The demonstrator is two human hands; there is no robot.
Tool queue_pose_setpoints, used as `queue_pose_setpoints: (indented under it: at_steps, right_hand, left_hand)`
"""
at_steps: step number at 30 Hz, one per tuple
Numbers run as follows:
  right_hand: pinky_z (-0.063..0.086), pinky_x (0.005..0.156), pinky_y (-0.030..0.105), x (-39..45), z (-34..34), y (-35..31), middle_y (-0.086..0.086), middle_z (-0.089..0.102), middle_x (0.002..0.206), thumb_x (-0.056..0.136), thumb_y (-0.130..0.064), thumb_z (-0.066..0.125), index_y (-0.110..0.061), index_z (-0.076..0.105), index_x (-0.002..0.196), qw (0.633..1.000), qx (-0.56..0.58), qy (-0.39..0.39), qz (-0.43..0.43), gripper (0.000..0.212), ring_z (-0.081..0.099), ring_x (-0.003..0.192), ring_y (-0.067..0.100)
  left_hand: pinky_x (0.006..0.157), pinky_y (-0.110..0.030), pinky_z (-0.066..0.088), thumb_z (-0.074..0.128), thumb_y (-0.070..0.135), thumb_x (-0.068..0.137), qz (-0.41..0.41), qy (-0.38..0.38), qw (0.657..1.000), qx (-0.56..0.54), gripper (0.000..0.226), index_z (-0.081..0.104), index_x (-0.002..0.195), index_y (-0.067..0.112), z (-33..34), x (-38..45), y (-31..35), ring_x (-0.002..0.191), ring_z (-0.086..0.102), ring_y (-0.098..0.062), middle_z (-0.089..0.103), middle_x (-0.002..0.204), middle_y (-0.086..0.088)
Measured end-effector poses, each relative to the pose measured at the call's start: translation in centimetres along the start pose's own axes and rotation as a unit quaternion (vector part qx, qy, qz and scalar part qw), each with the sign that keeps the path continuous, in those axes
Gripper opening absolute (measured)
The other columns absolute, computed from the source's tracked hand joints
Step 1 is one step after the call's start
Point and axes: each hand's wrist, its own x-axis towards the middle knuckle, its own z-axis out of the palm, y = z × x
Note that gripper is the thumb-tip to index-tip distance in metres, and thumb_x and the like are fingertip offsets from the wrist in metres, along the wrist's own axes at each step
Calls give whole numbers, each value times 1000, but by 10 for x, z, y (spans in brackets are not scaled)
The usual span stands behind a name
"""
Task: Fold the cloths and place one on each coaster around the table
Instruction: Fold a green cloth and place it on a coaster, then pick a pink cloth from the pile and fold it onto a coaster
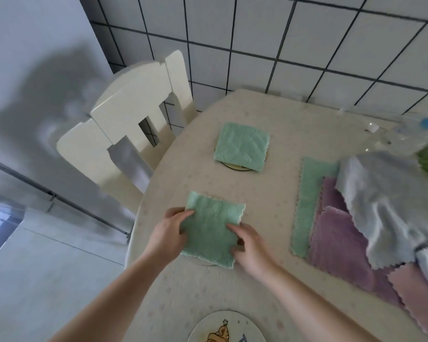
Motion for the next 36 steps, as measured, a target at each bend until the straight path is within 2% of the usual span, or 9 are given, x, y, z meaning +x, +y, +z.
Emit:
queue_pose_setpoints:
  at_steps: [3,6,10,13,17,19,22,27,36]
  right_hand:
    - [22,111,25,-4,-2,-5,2,13,152,88,-19,56,-24,31,143,988,-132,82,-21,61,19,140,18]
    - [2,117,38,0,5,-13,4,-1,157,92,-28,48,-23,18,147,965,-236,83,-77,63,-4,145,19]
    - [30,107,56,13,23,-9,11,35,149,79,-38,58,-16,40,139,930,-360,24,-73,67,32,138,25]
    - [22,108,57,14,25,5,8,41,146,82,-55,36,-19,43,137,923,-383,10,-37,66,41,133,25]
    - [-13,110,51,11,19,26,-2,-19,152,83,-66,8,-26,-15,142,924,-380,8,-52,74,-6,145,20]
    - [-15,111,52,10,16,27,-5,-31,147,77,-67,-3,-29,-25,138,924,-380,7,-48,75,-15,144,19]
    - [-14,111,51,10,5,16,-2,-22,154,88,-62,16,-26,-15,146,929,-367,-14,-40,75,-16,143,18]
    - [-12,113,37,-28,-32,22,-3,2,158,83,-60,15,-19,1,149,958,-249,101,-96,79,-7,143,7]
    - [24,110,40,-129,-100,120,6,42,143,83,-33,52,-8,37,139,956,-117,268,-26,63,33,133,23]
  left_hand:
    - [106,-44,32,53,9,77,73,92,986,117,56,48,132,13,5,-4,4,134,30,-27,41,141,-8]
    - [113,-44,21,37,23,82,159,71,967,185,56,41,136,8,19,1,11,138,29,-26,44,142,-9]
    - [110,-44,16,35,30,87,202,25,946,254,53,44,134,8,39,5,6,135,33,-22,50,138,-8]
    - [110,-46,10,29,43,90,150,14,951,270,60,37,140,9,42,3,-3,138,28,-23,38,146,-5]
    - [115,-39,-12,9,61,85,93,0,961,260,77,0,148,18,39,3,-9,141,-14,-15,-12,152,2]
    - [114,-40,-13,5,63,84,76,-18,958,275,78,-8,147,20,35,3,-7,140,-19,-14,-19,153,3]
    - [115,-46,-10,17,61,88,45,-34,959,277,75,-4,148,20,29,3,6,143,-12,-17,-9,157,2]
    - [115,-48,10,50,34,91,74,75,984,144,44,46,132,19,21,-7,48,126,46,-18,58,128,4]
    - [85,-29,49,59,21,87,175,8,984,0,24,65,109,20,105,-40,167,97,64,-12,69,104,4]
